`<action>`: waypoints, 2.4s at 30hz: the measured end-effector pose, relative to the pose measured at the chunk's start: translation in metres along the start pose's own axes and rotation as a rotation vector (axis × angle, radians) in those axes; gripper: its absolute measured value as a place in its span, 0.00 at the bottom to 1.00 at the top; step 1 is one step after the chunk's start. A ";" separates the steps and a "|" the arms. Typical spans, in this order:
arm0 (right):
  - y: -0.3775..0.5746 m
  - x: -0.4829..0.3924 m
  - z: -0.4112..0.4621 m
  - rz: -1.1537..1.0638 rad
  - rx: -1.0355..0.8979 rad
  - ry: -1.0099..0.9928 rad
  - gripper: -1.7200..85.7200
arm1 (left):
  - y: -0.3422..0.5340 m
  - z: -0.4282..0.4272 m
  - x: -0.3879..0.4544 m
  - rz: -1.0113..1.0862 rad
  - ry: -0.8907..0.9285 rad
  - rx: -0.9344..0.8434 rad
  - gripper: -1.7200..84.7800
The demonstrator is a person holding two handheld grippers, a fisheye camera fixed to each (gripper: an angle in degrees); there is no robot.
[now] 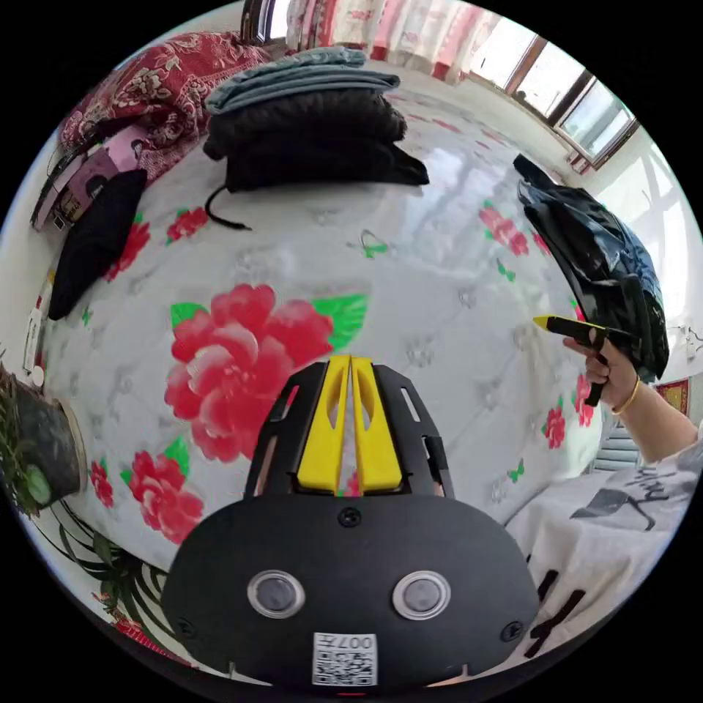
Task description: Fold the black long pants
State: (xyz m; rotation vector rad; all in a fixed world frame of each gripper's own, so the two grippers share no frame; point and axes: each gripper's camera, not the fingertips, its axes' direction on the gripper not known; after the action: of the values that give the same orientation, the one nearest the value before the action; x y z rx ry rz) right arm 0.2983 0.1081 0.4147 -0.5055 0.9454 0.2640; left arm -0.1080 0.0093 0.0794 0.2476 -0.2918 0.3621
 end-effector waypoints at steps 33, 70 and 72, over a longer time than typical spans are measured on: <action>0.214 -0.178 -0.060 -0.685 -0.011 0.031 0.05 | 0.113 -0.060 0.035 -0.012 0.229 0.043 0.02; 0.166 -0.125 -0.086 -0.401 0.116 0.224 0.07 | 0.027 -0.212 -0.046 -0.264 -0.217 0.271 0.02; 0.148 -0.127 -0.077 -0.427 0.078 0.225 0.08 | 0.055 -0.224 -0.047 -0.290 -0.249 0.275 0.03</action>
State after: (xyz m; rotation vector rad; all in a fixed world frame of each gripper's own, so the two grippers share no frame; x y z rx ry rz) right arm 0.1091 0.1950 0.4383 -0.6603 1.0352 -0.2190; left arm -0.1185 0.1087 -0.1335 0.6002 -0.4452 0.0819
